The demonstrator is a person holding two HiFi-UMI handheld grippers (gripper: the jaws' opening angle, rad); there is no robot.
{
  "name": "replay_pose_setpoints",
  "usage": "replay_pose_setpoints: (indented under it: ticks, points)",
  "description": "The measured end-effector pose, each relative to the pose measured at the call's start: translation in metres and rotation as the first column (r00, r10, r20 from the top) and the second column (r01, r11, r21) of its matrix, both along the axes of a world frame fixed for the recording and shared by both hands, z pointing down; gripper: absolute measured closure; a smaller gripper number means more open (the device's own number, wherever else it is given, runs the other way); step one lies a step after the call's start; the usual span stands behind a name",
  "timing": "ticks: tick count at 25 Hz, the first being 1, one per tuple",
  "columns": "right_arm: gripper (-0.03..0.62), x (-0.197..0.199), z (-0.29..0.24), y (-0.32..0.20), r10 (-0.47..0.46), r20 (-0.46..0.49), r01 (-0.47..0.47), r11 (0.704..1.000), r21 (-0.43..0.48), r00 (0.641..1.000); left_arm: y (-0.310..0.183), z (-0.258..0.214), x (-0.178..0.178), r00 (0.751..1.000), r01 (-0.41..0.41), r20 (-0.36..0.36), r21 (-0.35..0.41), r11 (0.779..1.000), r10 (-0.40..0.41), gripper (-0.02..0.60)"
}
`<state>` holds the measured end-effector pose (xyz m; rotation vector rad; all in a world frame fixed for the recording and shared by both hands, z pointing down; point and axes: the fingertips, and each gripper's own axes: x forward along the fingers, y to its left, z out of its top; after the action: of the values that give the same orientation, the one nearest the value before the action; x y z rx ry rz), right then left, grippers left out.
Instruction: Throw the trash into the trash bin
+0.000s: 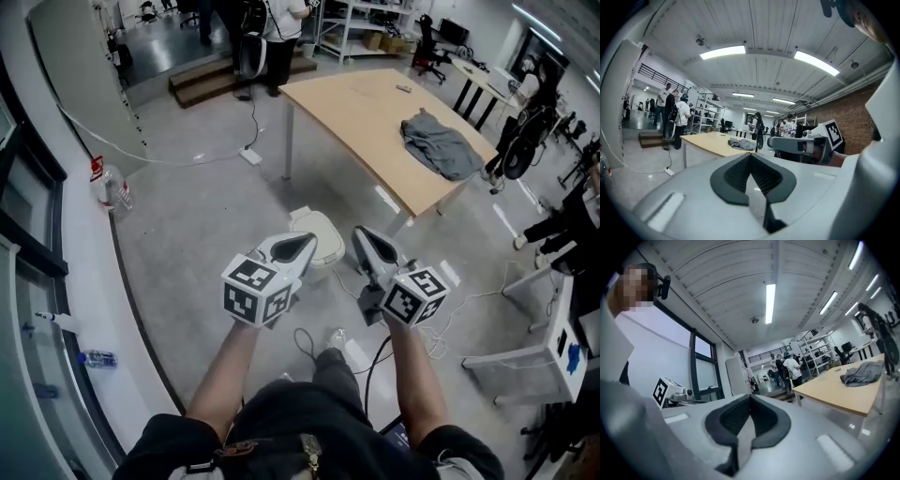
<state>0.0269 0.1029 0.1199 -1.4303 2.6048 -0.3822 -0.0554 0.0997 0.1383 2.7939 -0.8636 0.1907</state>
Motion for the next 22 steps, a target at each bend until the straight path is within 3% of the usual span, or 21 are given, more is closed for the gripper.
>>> replay_pose_setpoints:
  ticks: [10, 22]
  points:
    - [0.592, -0.013, -0.025, 0.045, -0.003, -0.086, 0.006, 1.0, 0.031, 0.996, 0.04, -0.038, 0.01, 0.999, -0.041, -0.002, 0.068, 0.997, 0.041, 0.575]
    - [0.592, -0.015, -0.042, 0.049, 0.029, -0.12, -0.02, 0.997, 0.08, 0.992, 0.042, -0.042, 0.014, 0.998, -0.064, 0.008, 0.087, 0.994, 0.063, 0.575]
